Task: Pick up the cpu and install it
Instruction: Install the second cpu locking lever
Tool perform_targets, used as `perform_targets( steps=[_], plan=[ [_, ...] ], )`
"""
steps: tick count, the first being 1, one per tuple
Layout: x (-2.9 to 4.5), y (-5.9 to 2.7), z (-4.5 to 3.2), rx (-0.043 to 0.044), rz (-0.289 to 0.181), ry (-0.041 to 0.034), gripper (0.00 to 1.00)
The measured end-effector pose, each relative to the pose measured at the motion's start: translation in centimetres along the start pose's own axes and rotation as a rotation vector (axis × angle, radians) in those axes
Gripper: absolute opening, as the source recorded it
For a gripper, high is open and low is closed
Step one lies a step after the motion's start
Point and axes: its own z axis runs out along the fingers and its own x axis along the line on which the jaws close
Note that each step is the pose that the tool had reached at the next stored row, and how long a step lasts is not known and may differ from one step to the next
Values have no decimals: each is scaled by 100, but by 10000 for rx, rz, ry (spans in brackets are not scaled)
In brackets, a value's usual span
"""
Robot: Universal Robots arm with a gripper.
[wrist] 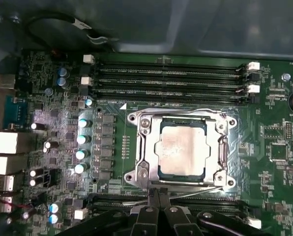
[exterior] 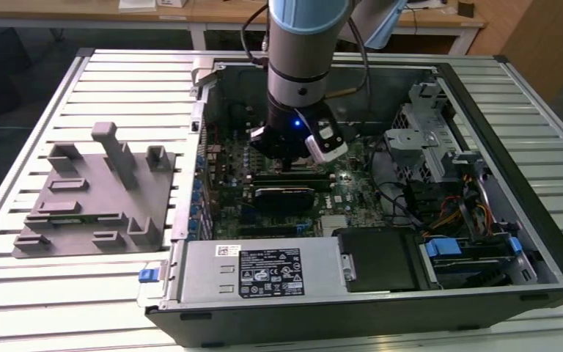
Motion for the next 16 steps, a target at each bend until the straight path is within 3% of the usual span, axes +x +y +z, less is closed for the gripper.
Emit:
perform_targets(
  steps=[6, 16],
  plan=[
    [5, -39, 37, -279, -54, -1, 11],
    [22, -107, 46, -357, -314, 24, 11]
  ],
)
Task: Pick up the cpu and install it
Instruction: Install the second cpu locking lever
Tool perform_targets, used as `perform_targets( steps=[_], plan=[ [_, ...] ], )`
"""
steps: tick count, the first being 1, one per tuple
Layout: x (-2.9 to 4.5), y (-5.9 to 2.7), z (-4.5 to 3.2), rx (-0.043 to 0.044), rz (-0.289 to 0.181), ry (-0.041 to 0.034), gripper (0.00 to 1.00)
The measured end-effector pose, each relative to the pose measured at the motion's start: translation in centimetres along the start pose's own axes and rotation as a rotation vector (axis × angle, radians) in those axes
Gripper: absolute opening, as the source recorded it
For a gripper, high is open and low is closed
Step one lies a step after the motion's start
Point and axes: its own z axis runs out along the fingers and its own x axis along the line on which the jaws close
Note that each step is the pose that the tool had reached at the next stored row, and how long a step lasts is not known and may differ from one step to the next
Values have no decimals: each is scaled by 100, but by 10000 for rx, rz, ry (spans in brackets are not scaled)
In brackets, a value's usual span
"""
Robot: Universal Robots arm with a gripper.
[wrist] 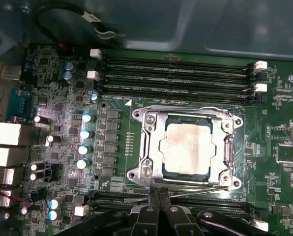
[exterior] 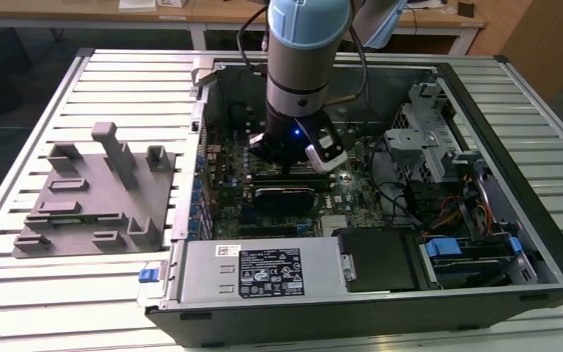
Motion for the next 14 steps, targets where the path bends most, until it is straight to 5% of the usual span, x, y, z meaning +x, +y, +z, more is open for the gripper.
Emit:
perform_targets(
  steps=[14],
  plan=[
    [80, -52, 30, -322, -221, 10, 11]
  ],
)
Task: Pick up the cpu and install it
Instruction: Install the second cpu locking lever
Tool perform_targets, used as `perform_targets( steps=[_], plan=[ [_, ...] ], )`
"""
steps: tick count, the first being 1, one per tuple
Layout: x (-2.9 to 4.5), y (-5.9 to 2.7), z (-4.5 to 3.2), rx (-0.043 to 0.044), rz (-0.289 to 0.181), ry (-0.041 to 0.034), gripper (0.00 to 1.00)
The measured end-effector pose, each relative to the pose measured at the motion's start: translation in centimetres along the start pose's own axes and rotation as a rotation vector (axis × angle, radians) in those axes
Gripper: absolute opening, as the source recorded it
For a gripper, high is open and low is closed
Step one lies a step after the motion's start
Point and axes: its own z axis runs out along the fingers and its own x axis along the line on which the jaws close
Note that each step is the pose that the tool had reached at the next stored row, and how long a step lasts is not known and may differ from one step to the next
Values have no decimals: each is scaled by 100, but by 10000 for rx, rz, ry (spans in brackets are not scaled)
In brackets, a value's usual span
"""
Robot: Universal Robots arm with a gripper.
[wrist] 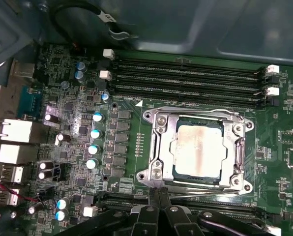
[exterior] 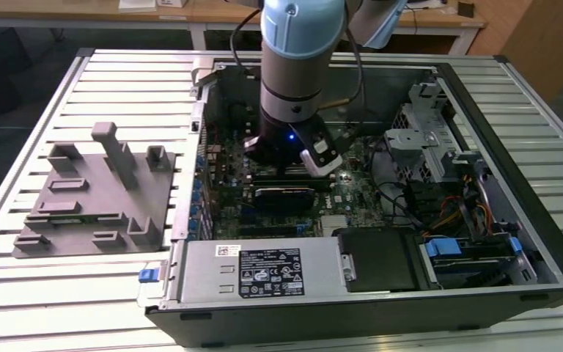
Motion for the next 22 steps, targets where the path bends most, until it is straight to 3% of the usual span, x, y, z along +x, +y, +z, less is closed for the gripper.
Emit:
perform_targets(
  steps=[11, 18, 22],
  plan=[
    [21, -62, 6, -328, -21, -22, 11],
    [48, -102, 7, -726, -39, -52, 11],
    [61, -109, 36, -879, -57, -61, 11]
  ],
)
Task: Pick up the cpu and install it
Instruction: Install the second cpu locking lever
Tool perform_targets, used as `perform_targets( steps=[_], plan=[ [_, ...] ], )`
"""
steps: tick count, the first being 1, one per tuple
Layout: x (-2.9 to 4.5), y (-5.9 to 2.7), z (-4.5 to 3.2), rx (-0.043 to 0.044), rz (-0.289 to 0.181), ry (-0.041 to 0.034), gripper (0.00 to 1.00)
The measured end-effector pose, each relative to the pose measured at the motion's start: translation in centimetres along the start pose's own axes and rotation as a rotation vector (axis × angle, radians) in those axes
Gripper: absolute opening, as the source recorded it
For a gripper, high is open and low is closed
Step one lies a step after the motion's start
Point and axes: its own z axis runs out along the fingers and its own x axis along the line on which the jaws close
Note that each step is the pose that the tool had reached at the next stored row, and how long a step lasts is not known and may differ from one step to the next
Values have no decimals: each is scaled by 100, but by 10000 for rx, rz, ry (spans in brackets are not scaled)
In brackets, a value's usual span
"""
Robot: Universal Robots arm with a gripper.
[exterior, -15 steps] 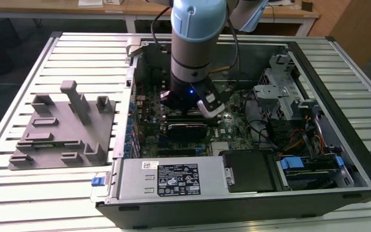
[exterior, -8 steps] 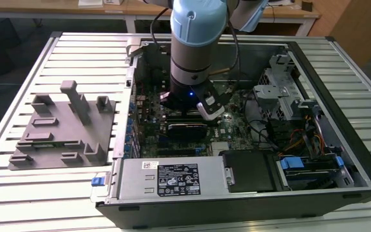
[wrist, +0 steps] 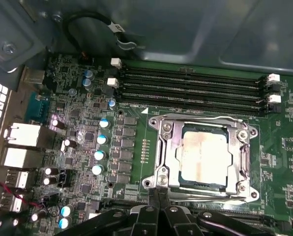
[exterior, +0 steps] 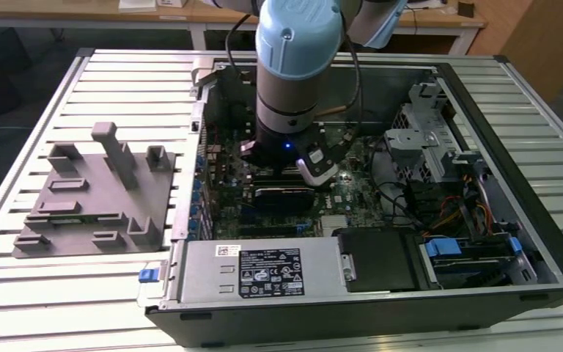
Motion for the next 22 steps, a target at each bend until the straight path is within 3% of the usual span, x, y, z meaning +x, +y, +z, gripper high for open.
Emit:
perform_targets(
  steps=[4, 7, 18, 22],
  plan=[
    [17, -5, 21, -210, -31, -11, 11],
    [30, -7, 36, -303, -53, -14, 11],
    [68, -14, 72, -414, -117, -5, 11],
    [68, -2, 30, -420, -118, -8, 11]
  ],
)
